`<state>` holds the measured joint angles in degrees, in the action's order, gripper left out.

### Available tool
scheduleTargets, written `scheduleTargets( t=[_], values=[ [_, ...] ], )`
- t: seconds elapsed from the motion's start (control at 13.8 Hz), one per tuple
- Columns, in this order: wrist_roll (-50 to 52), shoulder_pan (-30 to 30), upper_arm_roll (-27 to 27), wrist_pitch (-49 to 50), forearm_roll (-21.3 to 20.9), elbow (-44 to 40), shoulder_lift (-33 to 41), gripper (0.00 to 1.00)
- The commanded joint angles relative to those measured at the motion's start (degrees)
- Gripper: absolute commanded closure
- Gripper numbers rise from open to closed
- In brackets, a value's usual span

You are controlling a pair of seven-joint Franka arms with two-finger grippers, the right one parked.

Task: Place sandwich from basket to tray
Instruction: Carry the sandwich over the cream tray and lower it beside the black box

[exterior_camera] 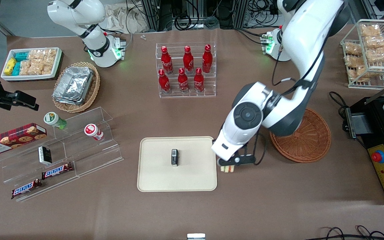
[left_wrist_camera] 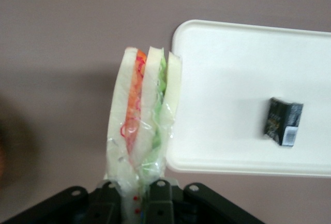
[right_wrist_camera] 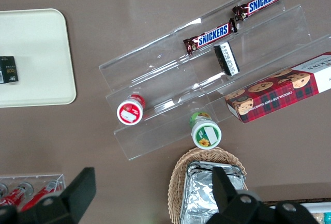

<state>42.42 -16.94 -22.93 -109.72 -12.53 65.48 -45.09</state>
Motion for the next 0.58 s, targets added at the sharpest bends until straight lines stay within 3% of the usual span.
scheduleTargets(
  t=[0.0, 0.51],
  values=[
    [2.56, -1.78, 0.16, -4.51, -1.26, -4.22, -6.14, 1.00],
    [2.58, -3.89, 0.25, -13.93, -1.79, -4.22, -12.83, 1.00]
  ],
)
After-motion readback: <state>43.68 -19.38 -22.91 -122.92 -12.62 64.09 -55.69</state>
